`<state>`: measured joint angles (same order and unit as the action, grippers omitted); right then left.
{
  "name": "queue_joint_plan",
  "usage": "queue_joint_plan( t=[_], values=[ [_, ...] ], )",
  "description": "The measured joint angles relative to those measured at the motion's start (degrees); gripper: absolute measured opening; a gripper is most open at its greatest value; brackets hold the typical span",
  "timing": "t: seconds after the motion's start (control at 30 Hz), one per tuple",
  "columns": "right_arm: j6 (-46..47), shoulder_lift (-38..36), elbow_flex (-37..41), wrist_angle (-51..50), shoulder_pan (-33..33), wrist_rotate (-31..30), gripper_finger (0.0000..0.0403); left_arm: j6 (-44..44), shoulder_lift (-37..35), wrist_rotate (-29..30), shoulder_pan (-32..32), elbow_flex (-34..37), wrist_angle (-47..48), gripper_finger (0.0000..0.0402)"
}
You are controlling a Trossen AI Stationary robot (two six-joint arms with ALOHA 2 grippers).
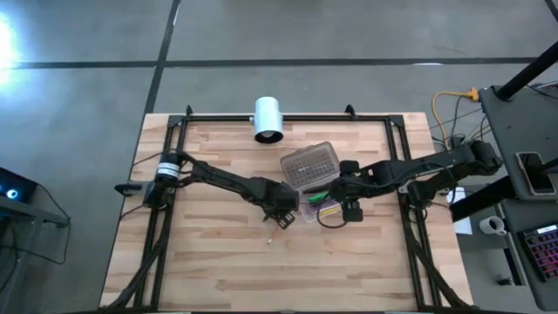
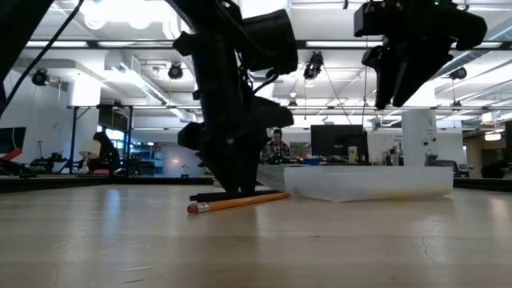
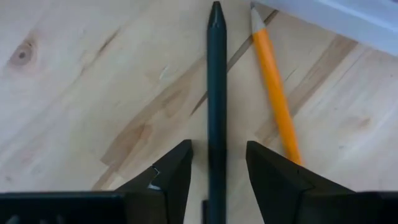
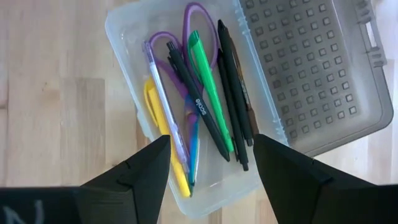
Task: Pick & place school supplies into a supply box
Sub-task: Put the black pen into the supply box
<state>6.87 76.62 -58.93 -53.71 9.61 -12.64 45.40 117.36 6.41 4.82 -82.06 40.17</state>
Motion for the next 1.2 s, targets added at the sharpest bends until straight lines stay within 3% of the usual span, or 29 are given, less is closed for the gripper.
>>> queue_joint_plan(
  t=[0.1,0.3,0.6,0.83,1.2],
  values=[
    [0.36,1.58,-1.55,0.14,0.0,0.0,0.0224,-2.02,-0.06,0.0,-0.1,1.42,-0.5,0.0113],
    [1.79,3.29,-4.3,0.03,0.02,0.0,0.0224,-8.9,-0.29,-0.35,-0.22,1.02,0.85,0.0017],
    [9.31,0.44,-5.12,-2.55,0.17,-0.51,0.0224,-13.76,-3.54,-0.88,0.46,-2.79,2.98,0.0011],
    [14.6,-5.17,-2.18,-3.63,1.38,-3.56,0.0223,-14.06,-7.1,0.05,2.9,-10.01,3.86,0.001],
    [23.82,-13.91,-2.19,-10.9,6.32,-16.06,0.0223,-22.01,4.5,0.74,-2.49,-31.45,6.19,0.001]
  ],
)
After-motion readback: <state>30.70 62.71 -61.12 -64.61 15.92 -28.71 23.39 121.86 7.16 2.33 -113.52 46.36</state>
